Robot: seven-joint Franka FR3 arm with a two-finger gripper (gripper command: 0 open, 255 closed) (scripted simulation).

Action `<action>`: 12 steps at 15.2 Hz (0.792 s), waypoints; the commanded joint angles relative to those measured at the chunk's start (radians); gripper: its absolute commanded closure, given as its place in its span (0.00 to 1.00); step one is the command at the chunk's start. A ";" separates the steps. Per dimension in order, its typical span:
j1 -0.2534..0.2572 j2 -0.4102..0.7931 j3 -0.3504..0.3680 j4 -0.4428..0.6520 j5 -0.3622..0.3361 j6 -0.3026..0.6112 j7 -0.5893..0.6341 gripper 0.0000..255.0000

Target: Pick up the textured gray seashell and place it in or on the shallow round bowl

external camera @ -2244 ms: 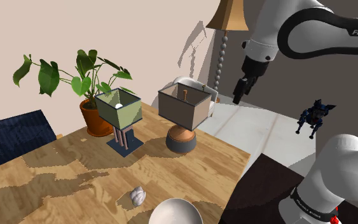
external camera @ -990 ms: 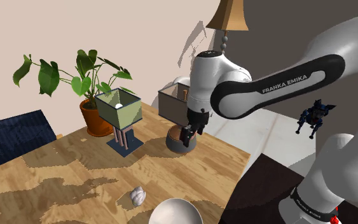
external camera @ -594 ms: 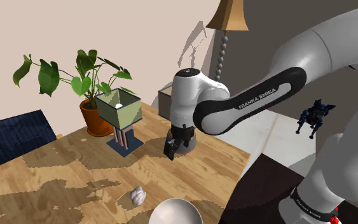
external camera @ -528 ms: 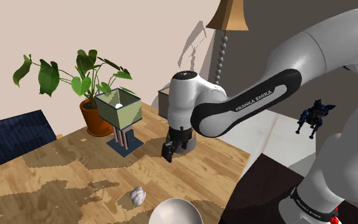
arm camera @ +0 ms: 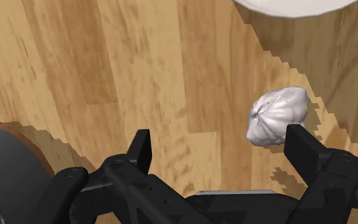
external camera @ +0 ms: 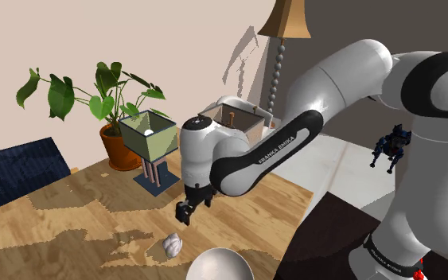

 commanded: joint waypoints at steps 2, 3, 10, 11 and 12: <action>0.053 0.120 -0.016 0.097 -0.048 0.007 0.053 0.00; 0.071 0.159 -0.022 0.132 -0.060 0.006 0.066 0.00; 0.160 0.359 -0.057 0.321 -0.106 0.004 0.111 0.00; 0.163 0.368 -0.060 0.322 -0.110 0.012 0.113 0.00; 0.165 0.377 -0.064 0.323 -0.114 0.020 0.115 0.00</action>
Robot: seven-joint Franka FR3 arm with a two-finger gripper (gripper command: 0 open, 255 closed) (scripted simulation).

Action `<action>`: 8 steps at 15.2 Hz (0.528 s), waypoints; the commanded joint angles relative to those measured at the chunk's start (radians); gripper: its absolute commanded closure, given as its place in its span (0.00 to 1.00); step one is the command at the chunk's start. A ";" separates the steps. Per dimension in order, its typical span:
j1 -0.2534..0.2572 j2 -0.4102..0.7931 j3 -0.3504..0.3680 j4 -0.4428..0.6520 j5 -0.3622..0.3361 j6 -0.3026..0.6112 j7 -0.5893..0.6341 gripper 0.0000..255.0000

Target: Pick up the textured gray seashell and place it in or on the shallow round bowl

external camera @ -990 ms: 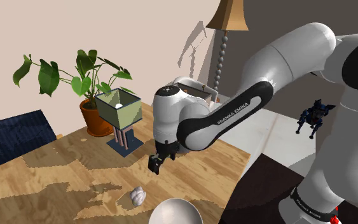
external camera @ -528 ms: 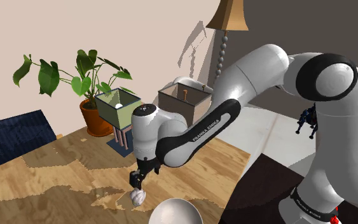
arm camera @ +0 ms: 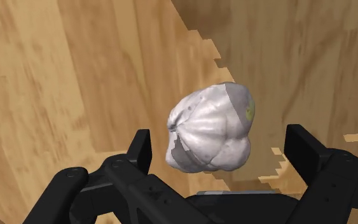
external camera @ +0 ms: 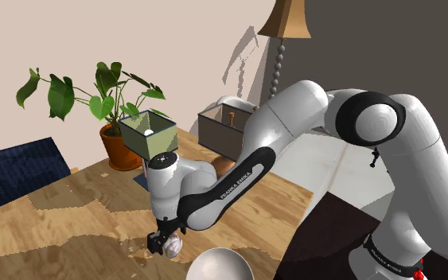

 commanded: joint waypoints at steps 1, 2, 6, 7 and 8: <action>0.006 0.024 -0.008 0.006 -0.009 0.017 0.004 0.00; 0.009 0.033 -0.012 0.008 -0.012 0.025 0.006 0.00; 0.013 0.048 -0.017 0.011 -0.018 0.037 0.009 0.00; 0.013 0.048 -0.017 0.011 -0.018 0.037 0.009 0.00; 0.013 0.048 -0.017 0.011 -0.018 0.037 0.009 0.00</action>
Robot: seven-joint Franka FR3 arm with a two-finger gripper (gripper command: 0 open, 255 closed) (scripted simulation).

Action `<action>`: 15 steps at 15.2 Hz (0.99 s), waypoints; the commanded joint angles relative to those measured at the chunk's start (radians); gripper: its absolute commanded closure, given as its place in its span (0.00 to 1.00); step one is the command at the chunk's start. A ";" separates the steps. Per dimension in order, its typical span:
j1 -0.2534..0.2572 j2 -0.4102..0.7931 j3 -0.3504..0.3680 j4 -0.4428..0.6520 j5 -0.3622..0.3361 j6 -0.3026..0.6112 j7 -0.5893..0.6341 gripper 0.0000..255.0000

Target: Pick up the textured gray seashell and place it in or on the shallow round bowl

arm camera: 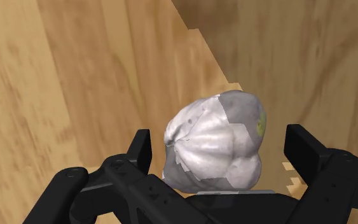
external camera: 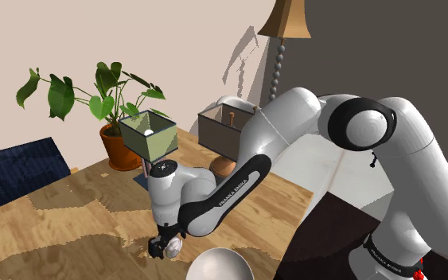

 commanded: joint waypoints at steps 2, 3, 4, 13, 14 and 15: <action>0.000 0.000 0.000 0.000 0.000 0.001 0.000 0.00; 0.000 0.000 0.000 0.000 0.000 0.000 0.000 0.00; 0.000 0.000 0.000 0.000 0.000 0.000 0.000 1.00; 0.000 0.000 0.000 0.000 0.000 0.001 0.000 1.00; -0.002 -0.009 0.003 -0.002 0.003 -0.007 -0.002 1.00; -0.005 -0.019 0.007 -0.004 0.007 -0.015 -0.004 1.00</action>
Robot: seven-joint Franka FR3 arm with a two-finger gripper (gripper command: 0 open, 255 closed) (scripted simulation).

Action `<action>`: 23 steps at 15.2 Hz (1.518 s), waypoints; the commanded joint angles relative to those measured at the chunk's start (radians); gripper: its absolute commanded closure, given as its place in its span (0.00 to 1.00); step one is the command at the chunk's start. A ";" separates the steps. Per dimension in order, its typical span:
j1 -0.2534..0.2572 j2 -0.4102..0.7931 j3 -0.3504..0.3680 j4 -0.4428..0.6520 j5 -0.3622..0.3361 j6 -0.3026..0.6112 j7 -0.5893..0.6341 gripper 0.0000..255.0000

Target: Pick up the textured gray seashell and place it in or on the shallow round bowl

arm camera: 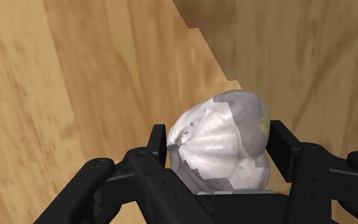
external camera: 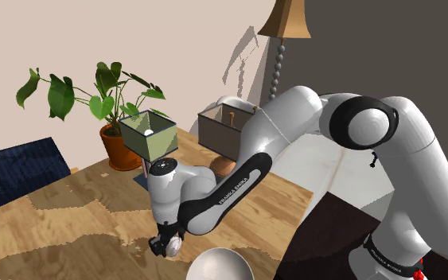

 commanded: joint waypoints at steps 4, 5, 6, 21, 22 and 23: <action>-0.011 -0.045 0.017 -0.006 0.018 -0.038 -0.008 1.00; -0.013 -0.054 0.020 -0.006 0.021 -0.047 -0.010 1.00; -0.016 -0.063 0.023 -0.006 0.025 -0.055 -0.012 1.00; -0.044 -0.181 0.066 0.020 0.082 -0.193 -0.044 1.00; -0.045 -0.187 0.068 0.023 0.086 -0.203 -0.046 1.00; -0.046 -0.193 0.071 0.027 0.089 -0.212 -0.048 1.00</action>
